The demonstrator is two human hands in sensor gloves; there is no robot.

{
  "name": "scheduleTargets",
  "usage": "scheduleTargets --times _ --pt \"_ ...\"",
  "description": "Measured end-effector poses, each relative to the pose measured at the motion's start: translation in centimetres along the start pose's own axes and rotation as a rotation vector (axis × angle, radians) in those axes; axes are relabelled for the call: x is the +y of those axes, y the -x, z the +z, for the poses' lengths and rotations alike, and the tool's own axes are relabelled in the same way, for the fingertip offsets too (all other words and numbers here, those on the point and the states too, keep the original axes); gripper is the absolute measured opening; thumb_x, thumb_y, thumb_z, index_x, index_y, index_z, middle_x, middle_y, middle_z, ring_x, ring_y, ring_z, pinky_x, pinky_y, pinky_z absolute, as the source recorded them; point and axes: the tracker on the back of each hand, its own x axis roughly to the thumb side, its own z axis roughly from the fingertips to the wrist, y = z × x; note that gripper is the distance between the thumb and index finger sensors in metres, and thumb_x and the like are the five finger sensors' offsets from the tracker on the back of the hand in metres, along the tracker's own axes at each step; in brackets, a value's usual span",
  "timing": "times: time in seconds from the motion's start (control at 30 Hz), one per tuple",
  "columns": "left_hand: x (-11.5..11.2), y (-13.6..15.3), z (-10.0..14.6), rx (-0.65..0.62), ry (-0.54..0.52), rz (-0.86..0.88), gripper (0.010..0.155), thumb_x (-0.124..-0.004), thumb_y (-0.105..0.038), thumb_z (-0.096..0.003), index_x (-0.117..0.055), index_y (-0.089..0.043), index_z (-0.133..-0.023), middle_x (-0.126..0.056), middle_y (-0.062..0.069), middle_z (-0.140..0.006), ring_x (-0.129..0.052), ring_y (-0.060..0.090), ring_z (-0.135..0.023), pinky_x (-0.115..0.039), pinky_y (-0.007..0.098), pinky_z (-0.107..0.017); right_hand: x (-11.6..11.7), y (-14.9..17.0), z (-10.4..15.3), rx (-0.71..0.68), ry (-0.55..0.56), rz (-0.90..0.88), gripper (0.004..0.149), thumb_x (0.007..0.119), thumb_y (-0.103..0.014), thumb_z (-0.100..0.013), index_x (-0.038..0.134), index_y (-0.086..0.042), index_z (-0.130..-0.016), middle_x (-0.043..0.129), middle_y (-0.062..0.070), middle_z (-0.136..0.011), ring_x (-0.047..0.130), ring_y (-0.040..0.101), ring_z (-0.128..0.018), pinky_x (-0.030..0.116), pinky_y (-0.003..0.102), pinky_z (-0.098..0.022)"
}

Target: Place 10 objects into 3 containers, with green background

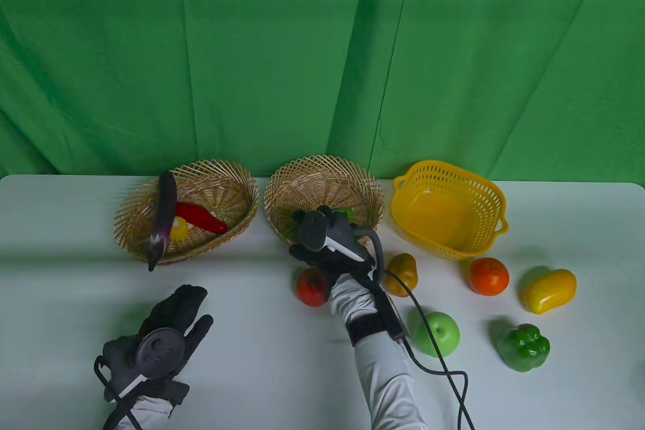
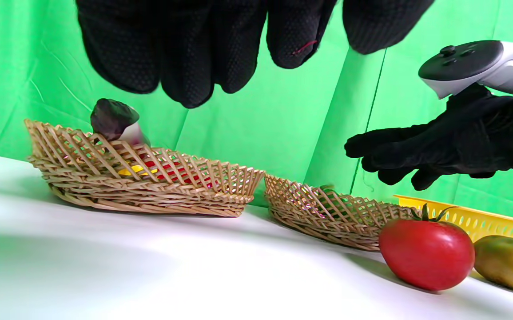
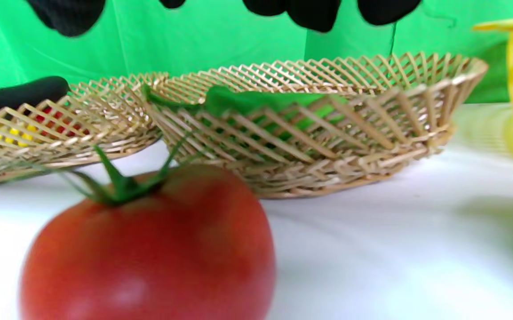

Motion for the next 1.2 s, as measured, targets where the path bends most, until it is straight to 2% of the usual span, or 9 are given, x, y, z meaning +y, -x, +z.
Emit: scheduleTargets --times 0.33,0.6,0.8,1.2 --pt "0.2 0.0 0.0 -0.013 -0.012 0.012 0.062 -0.062 -0.055 -0.0573 -0.058 -0.029 -0.114 -0.074 0.013 -0.113 -0.084 0.037 -0.096 -0.075 0.055 -0.061 0.3 0.9 3.8 -0.048 -0.016 -0.161 0.074 0.059 -0.062 -0.055 0.024 -0.039 -0.115 0.03 0.021 -0.124 0.041 0.051 -0.11 0.043 0.071 -0.077" --pt "0.4 -0.2 0.1 -0.028 -0.024 0.016 0.062 -0.062 -0.055 -0.0573 -0.059 -0.029 -0.114 -0.074 0.013 -0.113 -0.084 0.037 -0.096 -0.075 0.055 -0.061 1.6 1.1 6.3 -0.048 -0.054 -0.134 0.075 0.058 -0.063 -0.055 0.022 -0.037 -0.116 0.033 0.024 -0.123 0.046 0.052 -0.107 0.047 0.069 -0.076" --pt "0.3 -0.2 0.1 -0.034 -0.024 0.02 0.062 -0.062 -0.055 -0.0573 -0.059 -0.029 -0.113 -0.074 0.013 -0.113 -0.084 0.037 -0.096 -0.075 0.055 -0.061 3.3 1.2 6.7 -0.023 -0.161 -0.096 0.078 0.057 -0.065 -0.055 0.019 -0.037 -0.116 0.032 0.027 -0.123 0.047 0.055 -0.106 0.049 0.069 -0.075" --pt "0.2 -0.2 0.1 -0.033 -0.026 0.019 0.062 -0.062 -0.055 -0.0573 -0.059 -0.029 -0.114 -0.074 0.014 -0.113 -0.084 0.037 -0.096 -0.075 0.055 -0.061 6.0 1.0 6.3 -0.001 -0.248 0.001 0.083 0.067 -0.062 -0.053 0.013 -0.041 -0.112 0.03 0.027 -0.123 0.053 0.055 -0.104 0.053 0.068 -0.074"
